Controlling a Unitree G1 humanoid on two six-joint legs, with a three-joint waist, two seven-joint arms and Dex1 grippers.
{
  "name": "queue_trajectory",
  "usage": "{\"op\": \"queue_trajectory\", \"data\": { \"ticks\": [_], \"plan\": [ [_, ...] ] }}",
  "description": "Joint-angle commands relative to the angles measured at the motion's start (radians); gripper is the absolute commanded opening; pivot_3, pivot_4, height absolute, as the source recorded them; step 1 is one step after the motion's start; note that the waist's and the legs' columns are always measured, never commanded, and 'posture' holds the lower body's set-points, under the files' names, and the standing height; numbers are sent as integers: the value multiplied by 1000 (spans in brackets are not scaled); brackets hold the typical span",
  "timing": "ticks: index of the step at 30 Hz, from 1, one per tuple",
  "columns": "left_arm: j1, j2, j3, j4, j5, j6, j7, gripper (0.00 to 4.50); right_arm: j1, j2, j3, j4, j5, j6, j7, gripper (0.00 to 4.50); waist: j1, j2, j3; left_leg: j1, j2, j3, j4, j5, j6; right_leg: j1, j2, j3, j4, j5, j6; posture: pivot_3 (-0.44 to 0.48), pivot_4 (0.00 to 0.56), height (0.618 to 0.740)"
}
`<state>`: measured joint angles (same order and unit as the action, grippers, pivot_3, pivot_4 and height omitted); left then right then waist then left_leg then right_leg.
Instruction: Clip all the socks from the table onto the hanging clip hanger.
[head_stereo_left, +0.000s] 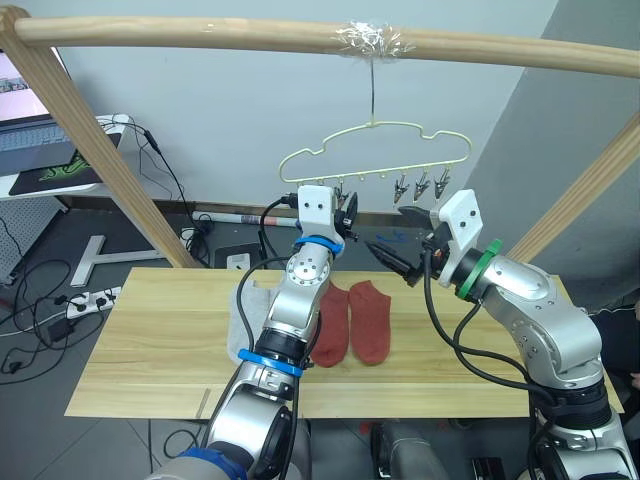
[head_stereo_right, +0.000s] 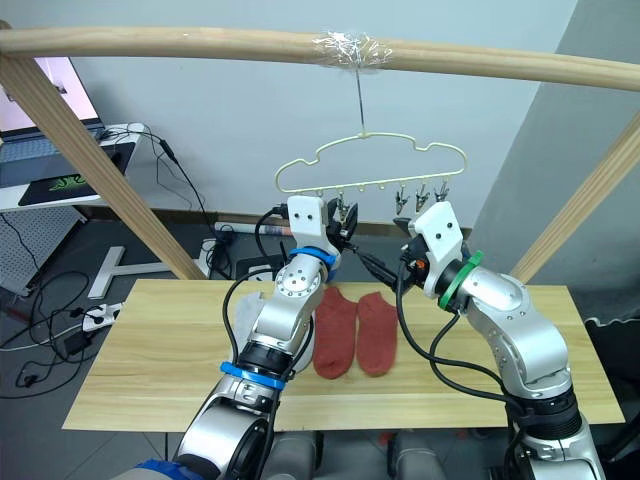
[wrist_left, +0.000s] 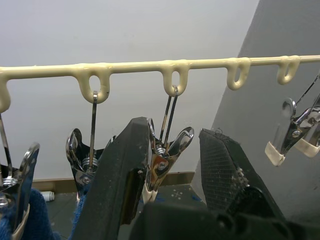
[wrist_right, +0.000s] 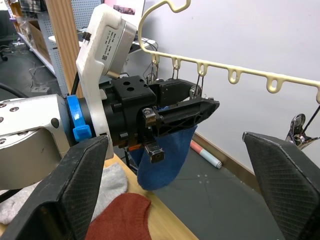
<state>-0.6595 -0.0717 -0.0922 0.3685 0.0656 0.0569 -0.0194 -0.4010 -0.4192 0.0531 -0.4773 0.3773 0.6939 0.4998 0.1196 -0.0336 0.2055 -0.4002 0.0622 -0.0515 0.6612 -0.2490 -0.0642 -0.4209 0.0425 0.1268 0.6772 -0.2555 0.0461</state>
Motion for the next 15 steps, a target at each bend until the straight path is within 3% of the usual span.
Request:
{"op": "queue_trajectory", "data": {
  "ticks": [1, 4, 7, 10, 15],
  "plan": [
    [-21, -4, -4, -22, 9, -27, 8, 1861, -1, 1, -12, -56, 17, -5, -4, 4500, -2, 0, 0, 0, 0, 0, 0, 0, 0, 0, 0, 0, 0, 0, 0, 222, 175, 740],
    [-22, -3, -5, -22, 8, -30, 10, 1507, 1, 1, -13, -60, 20, -2, -5, 4500, -6, 0, 0, 0, 0, 0, 0, 0, 0, 0, 0, 0, 0, 0, 0, 220, 176, 740],
    [-26, -3, -4, -18, 5, -34, 9, 737, 1, 1, -13, -58, 19, -2, -4, 4500, -10, 0, 0, 0, 0, 0, 0, 0, 0, 0, 0, 0, 0, 0, 0, 220, 176, 740],
    [-26, -3, -3, -17, 4, -34, 8, 255, -1, 2, -12, -56, 19, -2, -4, 4500, -12, 0, 0, 0, 0, 0, 0, 0, 0, 0, 0, 0, -1, -1, 2, 220, 176, 740],
    [-12, -1, -8, -36, -1, -21, -6, 18, 2, 6, -8, -53, 16, -6, -4, 4500, -13, 0, 0, 0, 0, 0, 0, 0, 0, 0, 0, 0, -1, -2, 3, 222, 177, 740]
  ]
}}
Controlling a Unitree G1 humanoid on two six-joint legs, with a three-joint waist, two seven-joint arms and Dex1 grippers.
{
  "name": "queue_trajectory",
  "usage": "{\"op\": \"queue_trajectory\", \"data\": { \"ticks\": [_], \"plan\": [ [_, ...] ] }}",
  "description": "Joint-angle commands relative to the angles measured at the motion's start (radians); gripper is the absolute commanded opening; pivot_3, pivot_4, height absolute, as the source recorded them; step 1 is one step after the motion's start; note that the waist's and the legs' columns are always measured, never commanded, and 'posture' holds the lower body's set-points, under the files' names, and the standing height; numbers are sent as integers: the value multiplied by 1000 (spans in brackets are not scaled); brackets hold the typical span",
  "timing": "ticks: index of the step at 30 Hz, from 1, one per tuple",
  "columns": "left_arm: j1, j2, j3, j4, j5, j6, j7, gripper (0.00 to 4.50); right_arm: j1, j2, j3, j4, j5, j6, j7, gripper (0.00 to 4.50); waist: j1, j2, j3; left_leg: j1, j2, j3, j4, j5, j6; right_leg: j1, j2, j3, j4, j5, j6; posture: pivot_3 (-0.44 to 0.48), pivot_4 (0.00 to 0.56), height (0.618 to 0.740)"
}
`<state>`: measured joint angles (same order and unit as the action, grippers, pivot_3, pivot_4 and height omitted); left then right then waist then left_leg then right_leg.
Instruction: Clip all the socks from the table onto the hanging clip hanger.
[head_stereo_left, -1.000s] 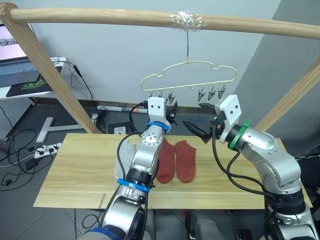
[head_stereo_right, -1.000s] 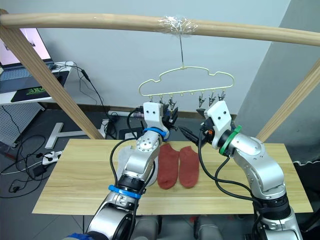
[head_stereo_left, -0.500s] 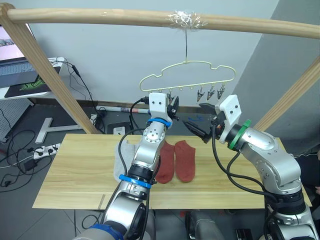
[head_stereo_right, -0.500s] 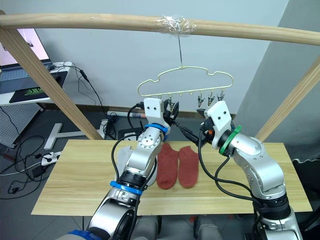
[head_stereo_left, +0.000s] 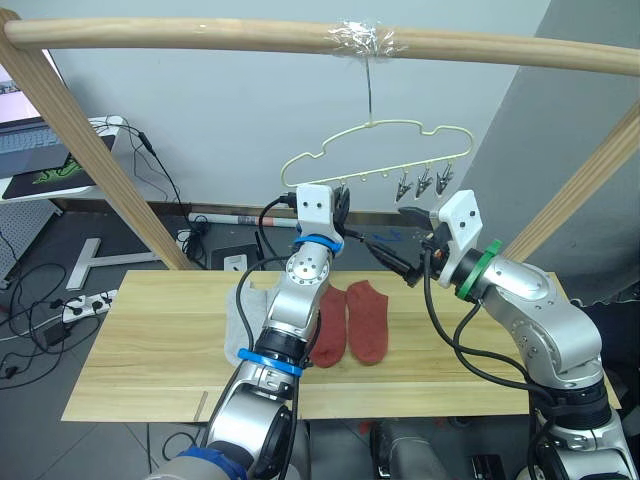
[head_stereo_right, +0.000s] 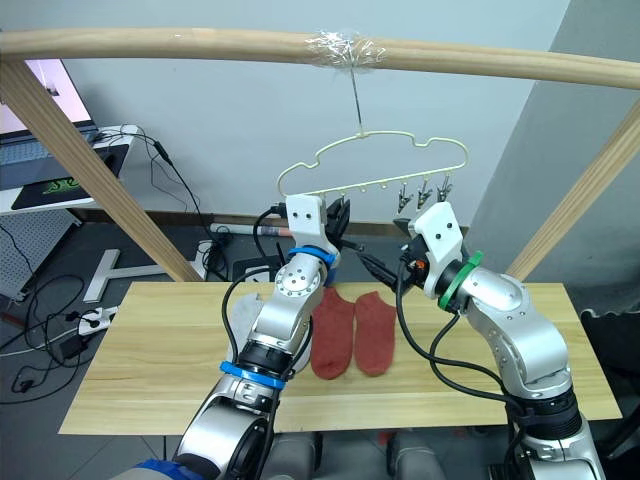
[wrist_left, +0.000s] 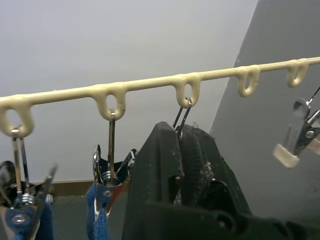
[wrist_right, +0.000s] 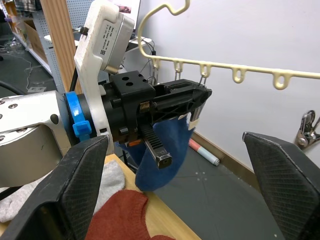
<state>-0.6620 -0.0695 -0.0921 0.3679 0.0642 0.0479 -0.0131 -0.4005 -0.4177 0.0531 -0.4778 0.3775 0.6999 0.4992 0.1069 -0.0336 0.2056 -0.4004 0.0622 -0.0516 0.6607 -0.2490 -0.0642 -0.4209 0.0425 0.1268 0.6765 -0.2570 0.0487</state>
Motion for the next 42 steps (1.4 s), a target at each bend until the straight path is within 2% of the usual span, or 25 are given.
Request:
{"op": "queue_trajectory", "data": {
  "ticks": [1, 6, 11, 15, 18, 24, 28, 31, 35, 40, 42],
  "plan": [
    [-5, -1, -9, -43, -2, -6, -18, 18, 4, 6, -5, -51, 13, -14, -5, 4500, 0, 0, 0, 0, 0, 0, 0, 0, 0, 0, 0, 0, 0, 0, 0, 228, 175, 740],
    [14, 18, 8, -126, -67, 74, -103, 18, 50, 29, 69, -7, -55, 2, -59, 4500, -1, 0, 0, 0, 0, 0, -1, 0, 0, 0, 0, 0, -1, 0, 0, 245, 176, 740],
    [16, 59, 72, -242, -223, 314, -217, 18, 99, 92, 162, 133, -148, -22, -125, 4500, -3, 0, 0, 0, 0, 0, -1, 0, 0, -1, 0, 0, -1, 0, 0, 263, 180, 740],
    [-9, 110, 124, -295, -321, 492, -272, 18, 102, 135, 203, 305, -205, -85, -132, 4500, -4, 0, 0, 0, 0, 0, 0, 0, 0, 0, 0, 0, 0, -1, 0, 285, 184, 740],
    [-45, 160, 173, -314, -392, 602, -301, 18, 70, 183, 242, 538, -258, -150, -134, 4500, -5, 0, 0, 0, 0, 0, 0, 0, 0, 0, 0, -1, 0, -1, 1, 301, 182, 740],
    [-40, 197, 172, -341, -401, 637, -309, 18, 1, 230, 214, 846, -326, -258, -169, 4500, -2, 1, 1, 0, 1, 0, -2, 0, 0, -1, 0, -1, -1, -1, 0, 336, 178, 740],
    [-11, 194, 160, -378, -404, 651, -305, 18, -24, 251, 188, 944, -322, -294, -144, 4500, -1, 1, 1, 0, 1, -1, -2, 0, 0, -1, 0, -1, -2, -1, 0, 341, 178, 740],
    [2, 192, 153, -394, -407, 657, -300, 0, -13, 249, 212, 965, -343, -306, -109, 3878, -1, 1, 1, 0, 1, -1, -3, 0, 0, -1, 0, -1, -2, -1, 0, 342, 181, 740],
    [3, 197, 155, -393, -411, 662, -304, 0, 32, 223, 247, 939, -376, -318, -59, 2558, -2, 1, 1, 1, 1, -1, -3, 0, 0, -1, 0, -1, -2, -1, 0, 342, 182, 740],
    [-4, 210, 154, -377, -419, 667, -325, 0, 87, 190, 252, 900, -386, -321, -1, 704, -2, 1, 1, 1, 1, -1, -3, 0, 0, 0, 0, -1, -2, -1, 0, 336, 186, 740],
    [-6, 208, 165, -373, -445, 695, -338, 0, 119, 160, 250, 836, -389, -344, 21, 21, -2, 1, 1, 1, 1, -1, -3, 0, 0, 0, 0, -1, -2, -1, 0, 332, 188, 740]
  ]
}}
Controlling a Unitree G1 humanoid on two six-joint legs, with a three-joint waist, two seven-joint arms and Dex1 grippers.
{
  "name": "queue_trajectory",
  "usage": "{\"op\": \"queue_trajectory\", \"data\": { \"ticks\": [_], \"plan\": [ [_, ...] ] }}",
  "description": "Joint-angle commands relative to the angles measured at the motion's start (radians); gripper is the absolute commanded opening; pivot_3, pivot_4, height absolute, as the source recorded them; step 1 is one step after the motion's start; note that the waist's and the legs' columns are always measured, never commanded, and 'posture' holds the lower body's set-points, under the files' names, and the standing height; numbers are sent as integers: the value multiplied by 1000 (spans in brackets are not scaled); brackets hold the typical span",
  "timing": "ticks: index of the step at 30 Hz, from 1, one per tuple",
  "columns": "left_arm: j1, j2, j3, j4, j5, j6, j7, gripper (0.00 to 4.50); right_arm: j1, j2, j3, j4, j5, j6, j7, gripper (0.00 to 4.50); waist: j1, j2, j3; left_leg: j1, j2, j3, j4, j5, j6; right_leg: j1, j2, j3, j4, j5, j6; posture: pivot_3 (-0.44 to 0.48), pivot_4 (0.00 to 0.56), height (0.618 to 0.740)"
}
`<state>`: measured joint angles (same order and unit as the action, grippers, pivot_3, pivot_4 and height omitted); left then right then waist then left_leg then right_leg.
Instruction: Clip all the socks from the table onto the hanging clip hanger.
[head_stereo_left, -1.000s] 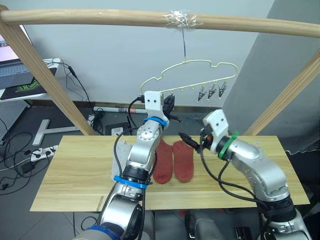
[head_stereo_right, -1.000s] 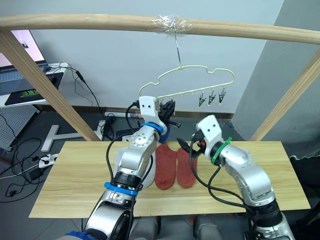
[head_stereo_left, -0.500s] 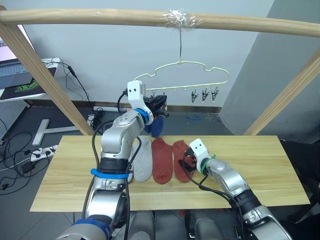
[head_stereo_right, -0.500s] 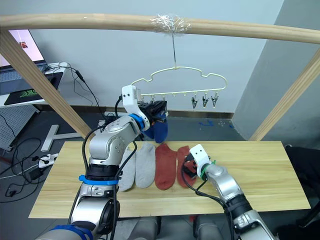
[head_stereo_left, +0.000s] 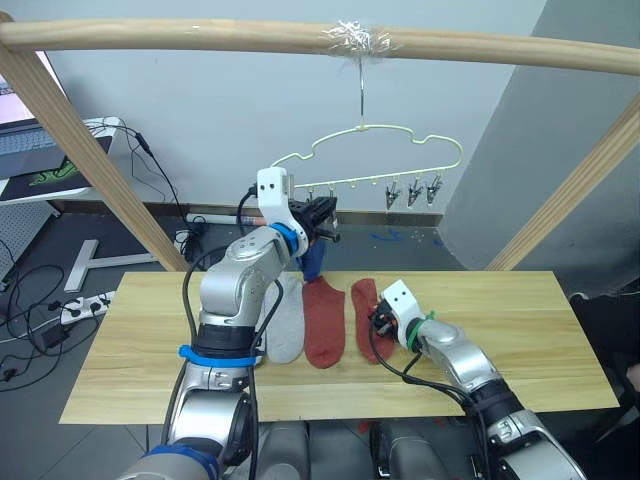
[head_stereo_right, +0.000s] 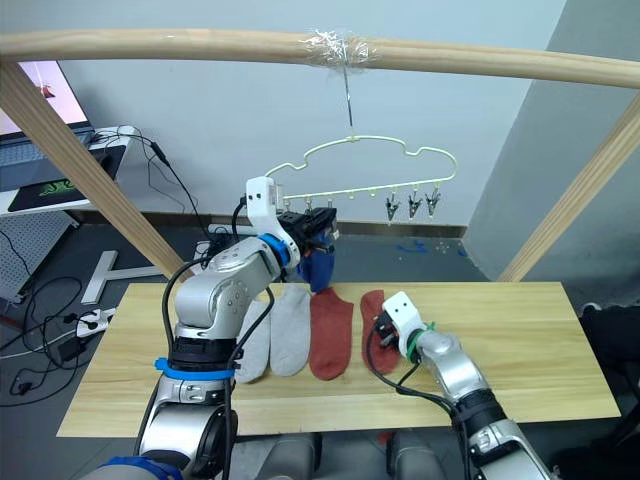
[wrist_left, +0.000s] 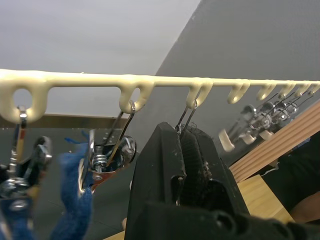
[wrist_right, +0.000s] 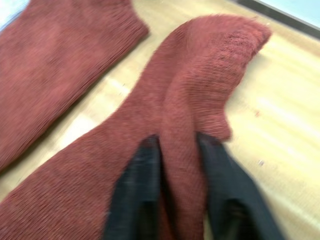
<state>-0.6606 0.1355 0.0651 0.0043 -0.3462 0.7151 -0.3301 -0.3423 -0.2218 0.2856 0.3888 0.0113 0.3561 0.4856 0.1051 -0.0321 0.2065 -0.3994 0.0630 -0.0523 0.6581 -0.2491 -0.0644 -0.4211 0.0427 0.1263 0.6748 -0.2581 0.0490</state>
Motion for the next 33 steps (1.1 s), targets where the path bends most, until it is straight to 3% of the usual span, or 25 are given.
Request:
{"op": "queue_trajectory", "data": {
  "ticks": [1, 7, 16, 22, 33],
  "plan": [
    [-10, 0, 19, -6, -54, 49, -24, 0, 77, -54, 18, -74, -26, -21, 46, 21, 2, 0, 0, 0, 0, 0, 0, 0, 0, 0, 0, 0, 0, 0, 0, 329, 192, 740],
    [-33, -4, 99, 10, -197, 189, -53, 0, 173, -154, 8, -396, -11, -106, 122, 21, -2, 2, 4, -1, 0, 0, 0, 0, 0, 0, 0, 0, -2, 0, 0, 312, 211, 740],
    [-65, 20, 192, 37, -350, 327, -61, 0, 238, -169, -58, -709, 71, -79, 135, 21, -25, 4, 24, -2, 0, -1, -1, 0, 0, -1, 0, 0, -3, 0, 1, 298, 239, 740],
    [-71, 26, 215, 29, -428, 384, -60, 0, 257, -159, -90, -786, 138, -106, 143, 21, -25, 4, 27, -2, 0, -1, -11, 2, -4, 0, -2, -1, -11, 0, 1, 295, 239, 740],
    [-86, 15, 232, 18, -515, 428, -42, 0, 220, -103, -100, -756, 222, -60, 126, 21, -24, 4, 28, -2, 0, -2, -14, 2, -4, -1, -2, -2, -14, 0, 1, 295, 231, 740]
  ]
}}
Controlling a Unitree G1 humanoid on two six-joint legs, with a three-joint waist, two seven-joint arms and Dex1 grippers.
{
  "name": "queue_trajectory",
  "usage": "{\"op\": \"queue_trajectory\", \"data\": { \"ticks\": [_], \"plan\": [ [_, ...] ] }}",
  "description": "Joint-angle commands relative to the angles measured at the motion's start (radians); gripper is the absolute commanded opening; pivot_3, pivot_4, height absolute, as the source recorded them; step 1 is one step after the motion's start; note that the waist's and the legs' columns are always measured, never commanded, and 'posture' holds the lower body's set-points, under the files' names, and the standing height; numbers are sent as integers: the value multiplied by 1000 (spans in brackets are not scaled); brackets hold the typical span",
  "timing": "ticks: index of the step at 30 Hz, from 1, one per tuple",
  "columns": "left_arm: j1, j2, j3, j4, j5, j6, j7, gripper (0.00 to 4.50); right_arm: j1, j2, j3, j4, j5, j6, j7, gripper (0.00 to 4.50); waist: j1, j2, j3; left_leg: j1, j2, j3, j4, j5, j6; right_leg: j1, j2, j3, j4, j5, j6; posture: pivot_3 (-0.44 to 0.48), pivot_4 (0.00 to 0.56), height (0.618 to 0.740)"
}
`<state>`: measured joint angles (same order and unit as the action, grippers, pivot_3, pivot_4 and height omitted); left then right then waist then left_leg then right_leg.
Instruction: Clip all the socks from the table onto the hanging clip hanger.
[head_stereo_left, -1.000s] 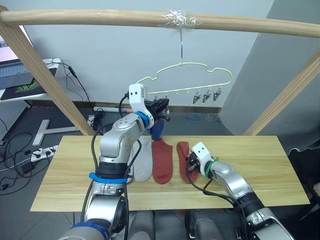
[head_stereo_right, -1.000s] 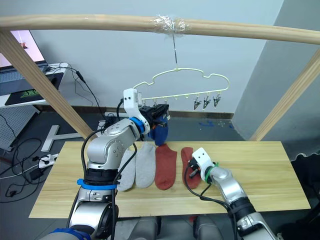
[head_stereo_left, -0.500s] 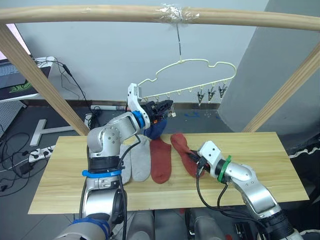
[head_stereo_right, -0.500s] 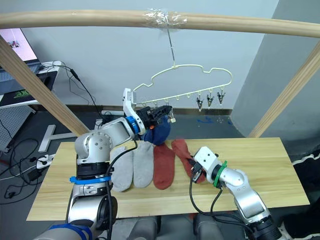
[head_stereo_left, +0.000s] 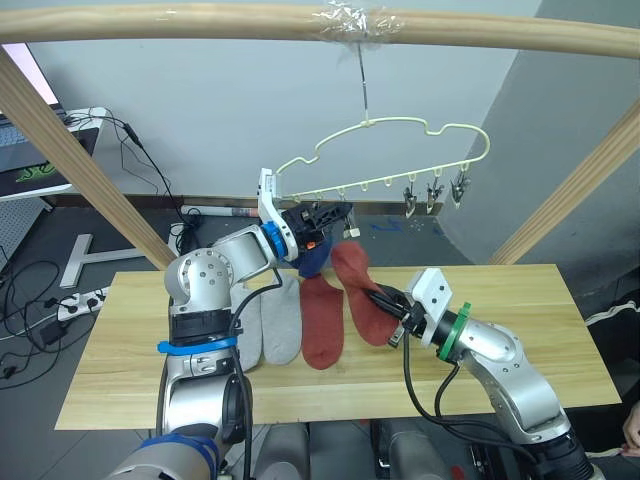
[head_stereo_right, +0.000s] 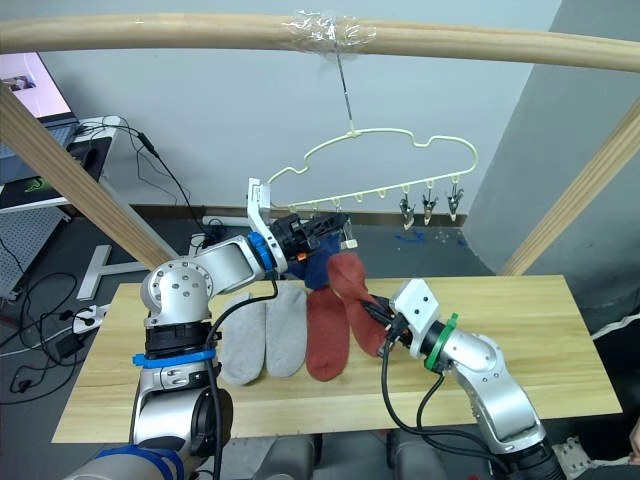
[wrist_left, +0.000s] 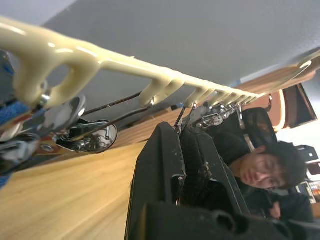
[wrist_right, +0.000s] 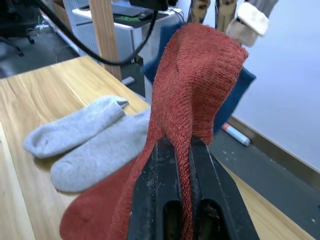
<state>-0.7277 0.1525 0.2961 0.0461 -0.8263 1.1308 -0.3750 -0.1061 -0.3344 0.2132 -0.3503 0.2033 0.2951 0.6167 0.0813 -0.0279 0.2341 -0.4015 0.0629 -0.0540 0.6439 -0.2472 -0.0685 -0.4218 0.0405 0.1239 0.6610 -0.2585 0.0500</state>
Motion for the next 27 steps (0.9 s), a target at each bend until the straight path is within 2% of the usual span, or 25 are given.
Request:
{"op": "queue_trajectory", "data": {
  "ticks": [1, 15, 27],
  "plan": [
    [-18, 0, 3, -27, -40, 15, 4, 0, -19, 11, -32, -13, 33, 1, -8, 21, 1, 0, 0, 0, 0, 0, 0, 0, 0, 0, 0, 0, 0, 0, 0, 295, 231, 740],
    [8, 9, -28, -76, -64, -1, -18, 0, -59, 10, -52, 17, 38, -18, -3, 21, 2, 0, 1, 0, 0, 0, 0, 0, 0, 0, 0, 0, -1, 0, 0, 305, 227, 740],
    [31, 49, -1, -103, -128, 48, -24, 3704, -66, 12, -47, 32, 29, -23, -9, 0, 2, 0, 1, -1, 0, 0, 0, 0, 0, 0, 0, 0, -1, 0, 0, 308, 218, 740]
  ]
}}
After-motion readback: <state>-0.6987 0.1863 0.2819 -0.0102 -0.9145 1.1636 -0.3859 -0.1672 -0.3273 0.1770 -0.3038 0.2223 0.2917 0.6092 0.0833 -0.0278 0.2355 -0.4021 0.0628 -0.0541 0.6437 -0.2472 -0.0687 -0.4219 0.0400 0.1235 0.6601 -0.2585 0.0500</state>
